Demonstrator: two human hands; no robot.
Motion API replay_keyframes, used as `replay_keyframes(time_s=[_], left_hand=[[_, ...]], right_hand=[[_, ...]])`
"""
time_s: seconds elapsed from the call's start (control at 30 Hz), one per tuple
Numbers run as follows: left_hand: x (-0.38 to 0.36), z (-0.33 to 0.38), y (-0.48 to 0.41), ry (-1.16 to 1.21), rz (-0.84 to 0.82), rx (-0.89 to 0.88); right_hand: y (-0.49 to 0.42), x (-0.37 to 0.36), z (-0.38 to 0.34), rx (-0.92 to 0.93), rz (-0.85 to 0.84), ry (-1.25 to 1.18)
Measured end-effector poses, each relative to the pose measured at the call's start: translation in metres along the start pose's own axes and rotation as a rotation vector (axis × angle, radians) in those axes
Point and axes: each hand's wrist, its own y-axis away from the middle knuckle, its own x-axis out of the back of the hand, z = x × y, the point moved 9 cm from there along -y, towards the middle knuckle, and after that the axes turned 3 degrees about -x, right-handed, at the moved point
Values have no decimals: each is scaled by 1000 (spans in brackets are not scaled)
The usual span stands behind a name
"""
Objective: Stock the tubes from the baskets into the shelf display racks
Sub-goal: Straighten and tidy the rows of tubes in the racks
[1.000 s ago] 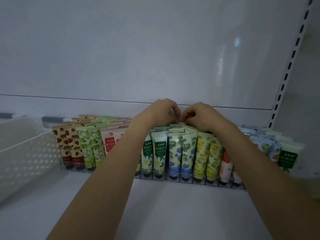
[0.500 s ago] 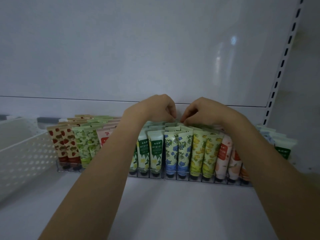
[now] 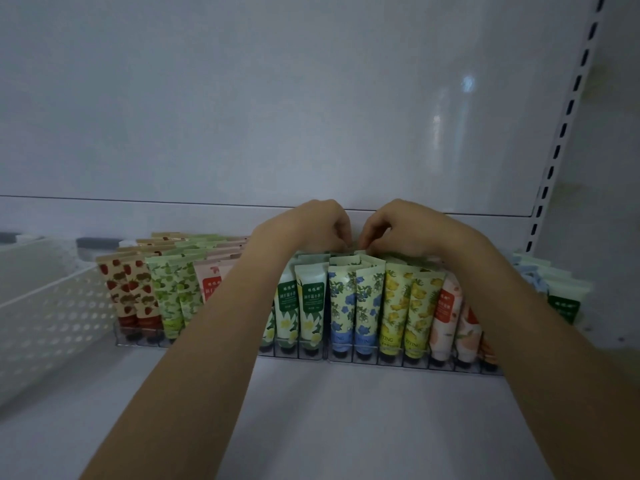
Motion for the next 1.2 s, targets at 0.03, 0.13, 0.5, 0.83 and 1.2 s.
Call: replay_keyframes(time_s=[0.03,0.13,0.5,0.83,1.2], left_hand=[[0,0,0,-4,-1,3],[3,1,0,-2,10,-8],[4,10,10,7,-134,-46],[0,9,9,5,-132,-40],[6,10,10,23,-108,-48]], right_hand=[[0,-3,1,-7,-20,1],[-1,2,1,-5,29,-13],[10,0,-5,-26,-106,60],[16,11,-15,52,-55,26],[19,8,-17,29,-128,55]])
